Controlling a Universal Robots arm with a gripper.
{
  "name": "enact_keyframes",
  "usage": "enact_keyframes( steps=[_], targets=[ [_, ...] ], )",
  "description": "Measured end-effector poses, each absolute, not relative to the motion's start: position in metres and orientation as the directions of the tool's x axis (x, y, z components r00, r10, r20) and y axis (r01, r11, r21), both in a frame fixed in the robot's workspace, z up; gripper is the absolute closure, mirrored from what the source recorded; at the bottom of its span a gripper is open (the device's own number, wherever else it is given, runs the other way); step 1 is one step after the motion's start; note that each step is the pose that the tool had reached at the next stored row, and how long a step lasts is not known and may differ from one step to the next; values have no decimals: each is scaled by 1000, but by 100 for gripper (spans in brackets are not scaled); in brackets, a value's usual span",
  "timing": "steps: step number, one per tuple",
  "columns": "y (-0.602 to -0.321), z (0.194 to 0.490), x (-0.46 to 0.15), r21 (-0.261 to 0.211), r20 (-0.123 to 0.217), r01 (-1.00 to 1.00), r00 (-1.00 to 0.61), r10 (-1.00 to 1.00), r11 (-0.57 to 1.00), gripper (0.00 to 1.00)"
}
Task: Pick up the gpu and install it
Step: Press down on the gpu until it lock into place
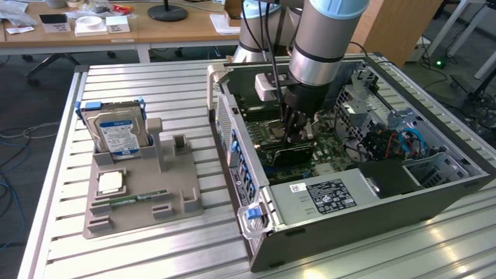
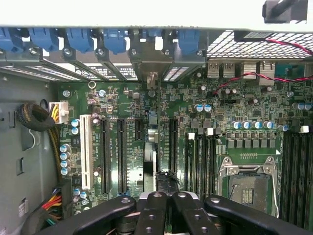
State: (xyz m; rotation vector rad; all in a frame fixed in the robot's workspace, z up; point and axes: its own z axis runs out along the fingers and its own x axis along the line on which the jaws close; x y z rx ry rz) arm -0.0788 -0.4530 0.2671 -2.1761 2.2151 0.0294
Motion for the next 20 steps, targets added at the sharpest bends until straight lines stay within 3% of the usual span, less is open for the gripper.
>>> enact_keyframes(
  steps=[4,5,10,15,20],
  targets=[
    [-453,267,-79,-12,-31,-1000,-17,-999,18,89],
    [-453,267,-79,-13,17,-1000,-17,-1000,17,89],
    [-453,267,-79,-13,17,-1000,-17,-1000,17,89],
    [-453,267,-79,-12,-21,-1000,-17,-1000,18,89],
    [-453,267,-79,-12,-21,-1000,-17,-1000,18,89]
  ],
)
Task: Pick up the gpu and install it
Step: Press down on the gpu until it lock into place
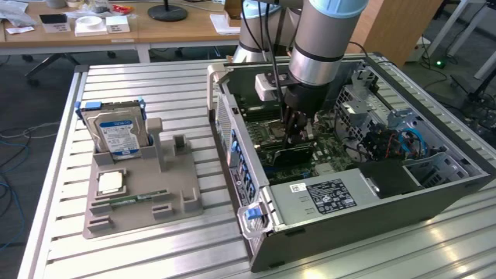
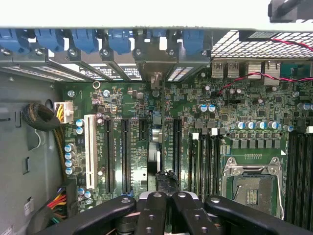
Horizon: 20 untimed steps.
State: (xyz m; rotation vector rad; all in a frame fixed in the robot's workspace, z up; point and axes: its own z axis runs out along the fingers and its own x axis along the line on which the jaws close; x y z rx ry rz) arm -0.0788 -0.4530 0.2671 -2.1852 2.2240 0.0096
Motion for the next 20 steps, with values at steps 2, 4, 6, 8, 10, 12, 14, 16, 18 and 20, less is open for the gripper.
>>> enact_keyframes(
  steps=[2,4,6,8,10,12,14,16,18,20],
  targets=[
    [-453,267,-79,-12,-21,-1000,-17,-1000,18,89],
    [-453,267,-79,-12,-21,-1000,-17,-1000,18,89],
    [-453,267,-79,-12,-21,-1000,-17,-1000,18,89],
    [-453,267,-79,-12,-21,-1000,-17,-1000,18,89],
    [-453,267,-79,-12,-21,-1000,-18,-1000,18,89],
    [-453,267,-79,-12,-21,-1000,-17,-1000,18,89],
    [-454,267,-79,-12,-21,-1000,-17,-1000,18,89],
    [-454,265,-79,-12,-21,-1000,-17,-1000,17,89],
    [-454,265,-79,-12,-21,-1000,-17,-1000,18,89],
    [-454,265,-79,-12,-21,-1000,-17,-1000,18,89]
  ],
)
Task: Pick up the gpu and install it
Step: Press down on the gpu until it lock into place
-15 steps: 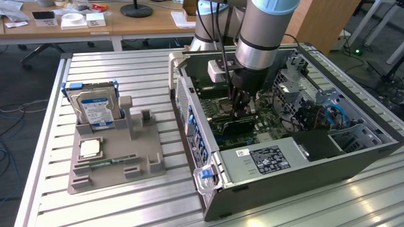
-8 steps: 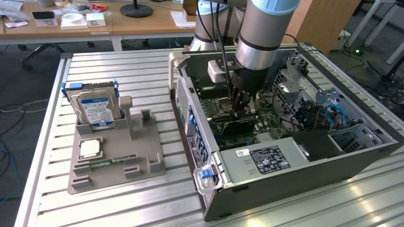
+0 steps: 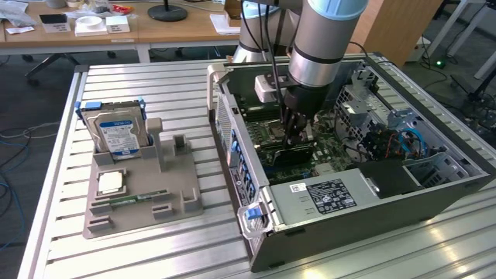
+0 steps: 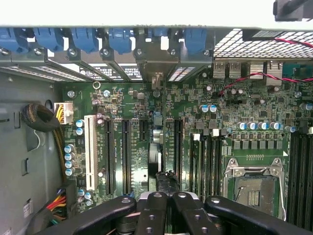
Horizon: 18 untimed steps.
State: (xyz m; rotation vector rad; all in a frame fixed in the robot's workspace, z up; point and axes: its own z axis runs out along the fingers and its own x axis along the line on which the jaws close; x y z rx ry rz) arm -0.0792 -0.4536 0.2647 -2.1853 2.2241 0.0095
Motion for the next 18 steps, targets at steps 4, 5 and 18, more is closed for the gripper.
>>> enact_keyframes(
  steps=[4,5,18],
  targets=[
    [-454,264,-79,-12,-21,-1000,-17,-1000,18,89],
    [-454,264,-79,-12,-21,-1000,-17,-1000,18,89],
    [-454,262,-79,-12,-21,-1000,-17,-1000,18,89]
  ],
)
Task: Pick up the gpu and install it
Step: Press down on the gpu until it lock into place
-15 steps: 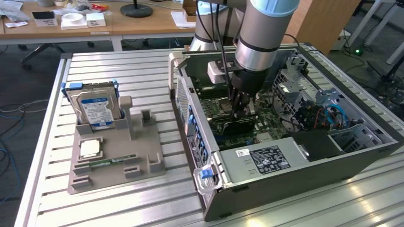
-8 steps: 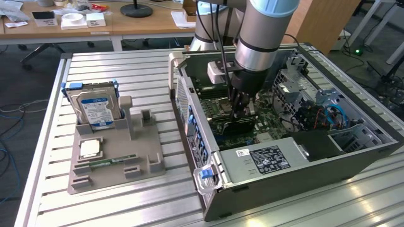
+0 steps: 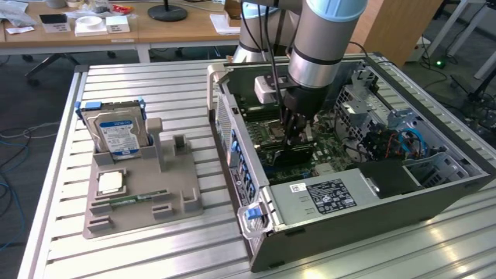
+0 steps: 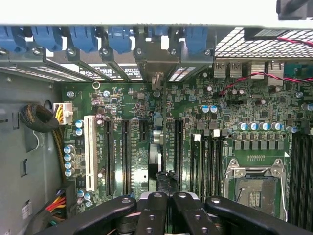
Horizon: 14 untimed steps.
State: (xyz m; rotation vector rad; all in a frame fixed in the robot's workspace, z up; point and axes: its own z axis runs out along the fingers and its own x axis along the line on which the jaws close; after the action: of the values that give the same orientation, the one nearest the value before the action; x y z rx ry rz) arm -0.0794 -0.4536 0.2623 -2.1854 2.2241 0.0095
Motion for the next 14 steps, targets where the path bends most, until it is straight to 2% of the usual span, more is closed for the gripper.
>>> enact_keyframes(
  steps=[14],
  targets=[
    [-454,262,-80,-12,-22,-1000,-17,-1000,18,89]
  ],
)
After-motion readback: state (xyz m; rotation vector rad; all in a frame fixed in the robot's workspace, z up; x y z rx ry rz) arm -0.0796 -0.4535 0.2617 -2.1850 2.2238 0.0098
